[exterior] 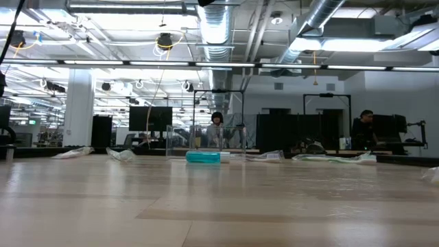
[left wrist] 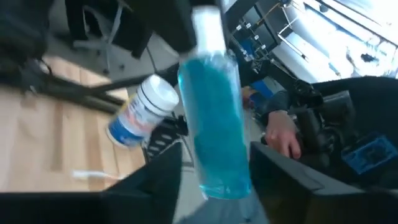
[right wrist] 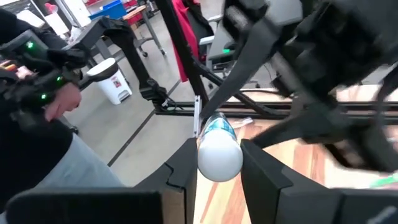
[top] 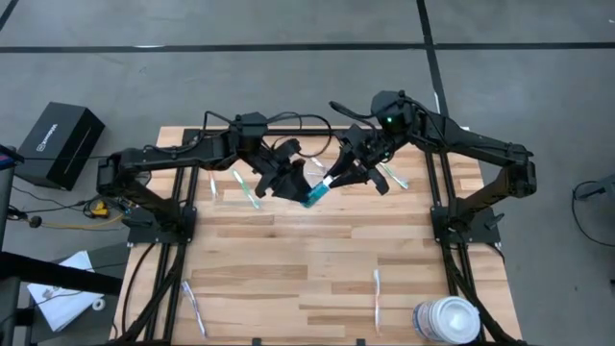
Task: Pick & Place toothbrushing station
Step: Put the bottom blue mouthwash into the transparent organizer
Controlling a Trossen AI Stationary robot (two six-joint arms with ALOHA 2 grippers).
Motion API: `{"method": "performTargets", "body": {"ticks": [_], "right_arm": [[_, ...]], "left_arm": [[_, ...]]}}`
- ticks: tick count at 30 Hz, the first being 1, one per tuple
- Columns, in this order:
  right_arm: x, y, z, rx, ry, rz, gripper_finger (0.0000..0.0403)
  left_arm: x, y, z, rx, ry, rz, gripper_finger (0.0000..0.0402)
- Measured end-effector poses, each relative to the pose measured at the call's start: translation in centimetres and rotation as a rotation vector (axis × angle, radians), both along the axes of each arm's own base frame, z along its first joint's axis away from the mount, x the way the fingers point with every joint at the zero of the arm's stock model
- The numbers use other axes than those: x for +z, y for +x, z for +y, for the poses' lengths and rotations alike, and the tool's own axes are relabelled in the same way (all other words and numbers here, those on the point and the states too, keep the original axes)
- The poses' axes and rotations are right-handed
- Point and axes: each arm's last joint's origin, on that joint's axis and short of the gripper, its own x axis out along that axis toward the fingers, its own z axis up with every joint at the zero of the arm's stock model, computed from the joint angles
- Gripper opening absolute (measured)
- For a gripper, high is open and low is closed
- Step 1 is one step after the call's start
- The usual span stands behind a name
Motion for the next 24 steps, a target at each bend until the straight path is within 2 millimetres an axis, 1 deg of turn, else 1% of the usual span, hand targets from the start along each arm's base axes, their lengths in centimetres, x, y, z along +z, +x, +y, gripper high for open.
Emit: {"method": "performTargets", "body": {"ticks": [2,4,7,12,16,19,23,24], "right_arm": [[0.5,-0.1,0.0,0.000,-0.003,-0.013,0.0084],[1.1,-0.3,0.1,0.014,-0.002,-0.033,0.0084],[1.9,-0.6,-0.3,0.004,-0.007,-0.059,0.0084],[2.8,-1.1,-1.3,-0.035,-0.015,-0.078,0.0084],[2.9,-1.5,-2.3,-0.075,-0.020,-0.066,0.0084],[2.8,-1.6,-2.8,-0.119,-0.039,-0.065,0.0084],[2.2,-1.5,-3.2,-0.244,-0.120,-0.015,0.0084],[1.8,-1.2,-3.4,-0.275,-0.137,0.010,0.0084]], "left_arm": [[0.5,-0.5,0.5,0.047,0.038,-0.038,0.0225],[1.2,-1.2,1.2,0.103,0.080,-0.081,0.0245],[2.6,-2.8,2.5,0.199,0.146,-0.150,0.0254],[5.4,-7.0,4.8,0.409,0.251,-0.263,0.0239],[7.1,-10.5,5.5,0.561,0.333,-0.304,0.0218],[7.4,-12.5,5.3,0.635,0.388,-0.257,0.0205],[6.4,-14.1,4.8,0.716,0.473,-0.103,0.0192],[6.1,-14.4,4.7,0.729,0.486,-0.065,0.0190]]}}
